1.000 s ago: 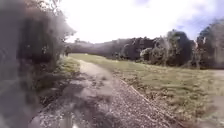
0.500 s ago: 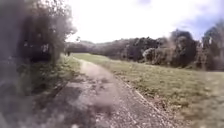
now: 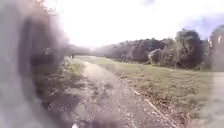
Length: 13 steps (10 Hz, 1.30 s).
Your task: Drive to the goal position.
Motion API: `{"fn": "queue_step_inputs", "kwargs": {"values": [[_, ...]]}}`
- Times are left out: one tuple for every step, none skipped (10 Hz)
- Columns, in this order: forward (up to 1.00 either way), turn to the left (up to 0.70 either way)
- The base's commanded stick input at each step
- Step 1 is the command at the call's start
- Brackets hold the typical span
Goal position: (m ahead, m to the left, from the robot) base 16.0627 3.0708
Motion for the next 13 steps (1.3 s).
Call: {"fn": "queue_step_inputs", "kwargs": {"values": [[0.7,0.01],[0.7,0.01],[0.7,0.01],[0.7,0.01],[0.7,0.01],[0.7,0.01],[0.7,0.01],[0.7,0.01],[0.7,0.01],[0.7,0.01],[0.7,0.01],[0.7,0.01],[0.7,0.01]]}}
